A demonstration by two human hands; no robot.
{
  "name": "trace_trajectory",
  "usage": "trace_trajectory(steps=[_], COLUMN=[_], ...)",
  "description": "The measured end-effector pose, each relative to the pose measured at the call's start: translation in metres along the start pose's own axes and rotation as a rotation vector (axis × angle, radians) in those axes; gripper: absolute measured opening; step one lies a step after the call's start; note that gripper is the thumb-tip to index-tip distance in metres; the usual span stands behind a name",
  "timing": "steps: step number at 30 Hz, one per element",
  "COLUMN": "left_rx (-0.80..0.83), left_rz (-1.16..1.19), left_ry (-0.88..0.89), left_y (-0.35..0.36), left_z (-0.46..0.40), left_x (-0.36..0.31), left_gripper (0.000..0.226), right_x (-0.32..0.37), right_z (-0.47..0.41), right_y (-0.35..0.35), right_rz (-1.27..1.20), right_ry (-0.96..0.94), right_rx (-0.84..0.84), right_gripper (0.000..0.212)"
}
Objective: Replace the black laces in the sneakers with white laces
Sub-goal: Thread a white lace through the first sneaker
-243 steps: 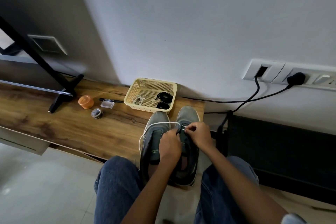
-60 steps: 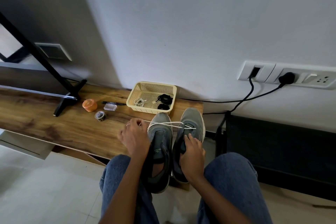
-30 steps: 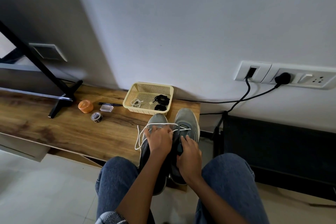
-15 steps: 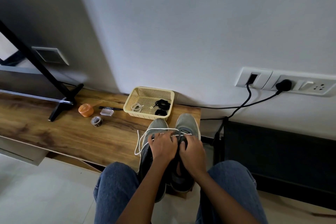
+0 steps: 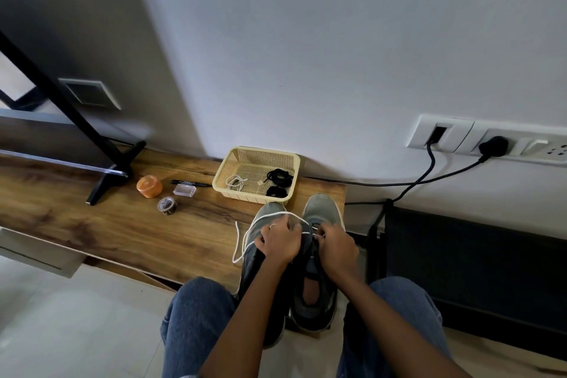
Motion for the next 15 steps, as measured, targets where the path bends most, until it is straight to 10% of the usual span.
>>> trace_trajectory(steps=[5, 8, 11, 15], left_rx=[0.259, 0.179, 0.05, -0.055], left_rz=[0.892, 1.002, 0.833, -0.055], left_ry=[-0.244, -0.262, -0.113, 0.158], left_y=[0.002, -0.008, -0.02, -0.017], left_z=[-0.012, -0.02, -0.019, 0.005], left_x=[-0.001, -0.003, -0.006, -0.013], left_gripper=[0.01, 0.022, 0.02, 0.04], right_x=[-0.002, -0.006, -0.011, -0.014], right_z=[0.003, 0.003, 0.003, 0.0], right_y=[0.0, 0.001, 0.002, 0.001], right_rz=[0.01, -0.017, -0.091, -0.151], right_ry=[-0.041, -0.017, 0.014, -0.005], right_rx=[-0.049, -0.065, -0.07, -0.041], right_gripper=[0.011, 0.01, 0.013, 0.006])
Point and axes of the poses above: each hand's wrist, its own z-axis away from the middle knuckle, its own y-axis out of the palm, x = y × z, the point moved 8 cm from there along -z, towards the middle knuckle, and after that the axes turned 10 degrees about -y, right-handed, at the moved point
